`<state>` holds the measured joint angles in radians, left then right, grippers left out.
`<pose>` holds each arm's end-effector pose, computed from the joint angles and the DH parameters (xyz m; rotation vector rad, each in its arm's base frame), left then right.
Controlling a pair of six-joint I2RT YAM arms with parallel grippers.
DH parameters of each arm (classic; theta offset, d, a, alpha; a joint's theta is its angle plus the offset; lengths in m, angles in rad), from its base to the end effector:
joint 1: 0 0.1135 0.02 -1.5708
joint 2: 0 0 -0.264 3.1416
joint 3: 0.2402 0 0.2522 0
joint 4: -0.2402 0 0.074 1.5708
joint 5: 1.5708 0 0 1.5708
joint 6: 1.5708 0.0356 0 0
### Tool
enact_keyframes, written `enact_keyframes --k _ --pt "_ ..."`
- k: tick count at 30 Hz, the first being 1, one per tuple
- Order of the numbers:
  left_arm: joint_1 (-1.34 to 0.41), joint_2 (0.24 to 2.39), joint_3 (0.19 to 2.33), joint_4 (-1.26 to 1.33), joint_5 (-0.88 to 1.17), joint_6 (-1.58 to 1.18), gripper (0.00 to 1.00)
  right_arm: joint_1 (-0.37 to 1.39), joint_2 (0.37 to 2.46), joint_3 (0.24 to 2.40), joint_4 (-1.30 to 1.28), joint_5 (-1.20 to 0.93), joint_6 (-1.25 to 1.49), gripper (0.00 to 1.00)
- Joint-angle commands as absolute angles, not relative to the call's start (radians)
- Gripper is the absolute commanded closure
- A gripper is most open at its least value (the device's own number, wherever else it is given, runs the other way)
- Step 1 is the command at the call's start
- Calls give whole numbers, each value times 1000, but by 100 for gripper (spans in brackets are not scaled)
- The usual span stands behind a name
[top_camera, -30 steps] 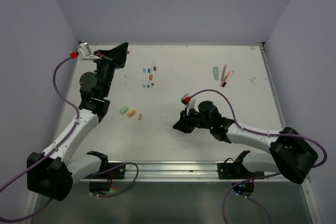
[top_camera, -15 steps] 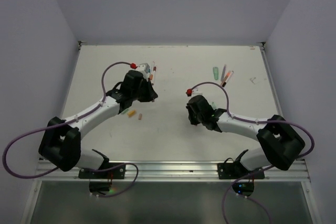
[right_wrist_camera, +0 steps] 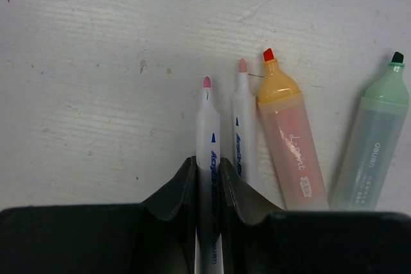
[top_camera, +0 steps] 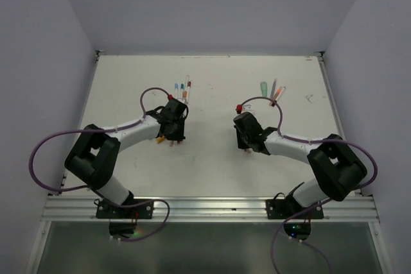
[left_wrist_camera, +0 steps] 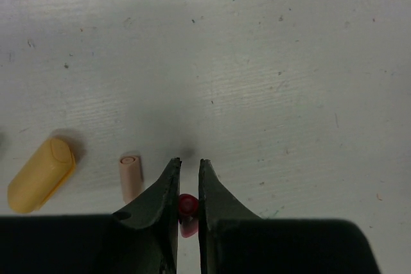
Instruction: Open the pen caps
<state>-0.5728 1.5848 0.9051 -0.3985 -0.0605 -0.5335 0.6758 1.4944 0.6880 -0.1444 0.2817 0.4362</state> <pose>0.2564 -0.1628 0.1737 0.0323 2.6770 -0.2847 0.2212 0.1646 0.1534 -0.1838 2.4654 0.1201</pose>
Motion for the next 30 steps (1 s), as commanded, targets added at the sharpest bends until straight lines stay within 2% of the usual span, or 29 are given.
enact_keyframes --k 1,4,7,11,17,19,20,26,30 --pt "-580 1611 910 -439 -118 -500 87 649 1503 710 -170 316 453 85" --pt "-583 1618 907 -446 -138 -499 84 649 1500 712 -161 298 442 78" --pt "-583 1614 905 -452 -147 -499 76 649 1482 712 -153 278 433 73" --pt "-583 1598 917 -460 -166 -500 66 649 1440 710 -124 236 416 61" --pt "-584 1574 954 -480 -166 -497 55 649 1341 722 -120 193 377 56" --pt "-584 1554 986 -492 -164 -494 49 649 1286 724 -121 192 370 52" --pt "-584 1546 1000 -497 -164 -489 42 649 1263 724 -115 190 365 50" --pt "-583 1555 1144 -465 -190 -459 22 649 1132 701 -58 204 347 28" --pt "-575 1667 1268 -442 -212 -436 22 649 1091 684 -34 207 359 14"
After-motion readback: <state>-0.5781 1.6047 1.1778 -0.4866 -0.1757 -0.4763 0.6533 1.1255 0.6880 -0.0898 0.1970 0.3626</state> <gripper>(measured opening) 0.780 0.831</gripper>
